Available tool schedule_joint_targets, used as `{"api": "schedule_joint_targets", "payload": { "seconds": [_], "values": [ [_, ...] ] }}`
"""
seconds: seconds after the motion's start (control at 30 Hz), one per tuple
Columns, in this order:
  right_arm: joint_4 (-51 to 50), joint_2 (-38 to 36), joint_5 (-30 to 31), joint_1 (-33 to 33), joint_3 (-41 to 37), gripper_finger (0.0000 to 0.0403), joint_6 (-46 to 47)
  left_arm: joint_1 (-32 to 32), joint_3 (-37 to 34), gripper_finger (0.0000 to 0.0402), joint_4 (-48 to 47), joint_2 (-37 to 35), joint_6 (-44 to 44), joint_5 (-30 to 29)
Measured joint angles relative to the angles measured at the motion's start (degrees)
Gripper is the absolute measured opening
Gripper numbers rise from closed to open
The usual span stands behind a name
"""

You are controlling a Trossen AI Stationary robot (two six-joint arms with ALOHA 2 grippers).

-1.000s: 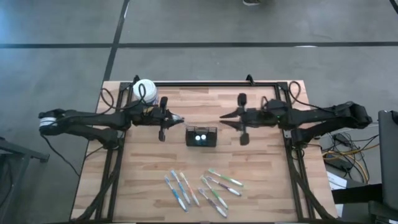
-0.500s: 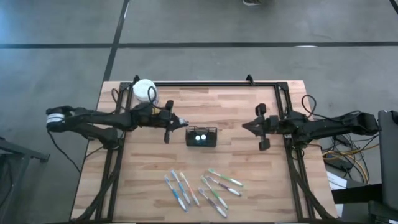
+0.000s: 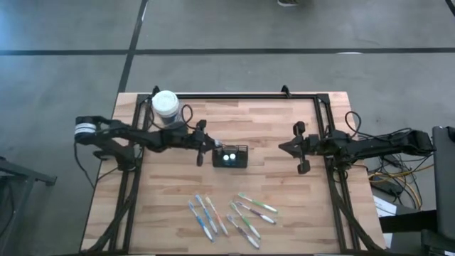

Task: Pick & Place toothbrushing station
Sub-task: Put the right blue toothbrush into the wire organizer

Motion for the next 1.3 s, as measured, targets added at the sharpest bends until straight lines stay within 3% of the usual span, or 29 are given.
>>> {"api": "schedule_joint_targets", "payload": {
  "seconds": [0.43,0.67,0.83,1.1,1.3],
  "values": [
    [-0.02,0.85,-0.04,0.0,0.93,0.0012,0.11,0.02,-0.16,0.0033,2.38,5.04,0.71,0.02],
    [-0.06,1.11,-0.09,0.0,0.87,0.0012,0.12,0.06,-0.42,0.0085,2.0,4.49,-0.03,0.19],
    [-0.06,1.16,-0.09,0.0,0.8,0.0013,0.13,0.06,-0.44,0.0142,1.59,3.34,-1.1,1.89],
    [-1.08,1.24,-0.11,0.02,0.78,0.0013,0.76,0.06,-0.44,0.0234,-1.88,-3.67,-1.08,0.44],
    [-1.4,1.22,-0.11,0.0,0.77,0.0013,0.59,0.12,-0.44,0.0265,-10.95,-15.91,-0.65,-3.38]
  ]
}}
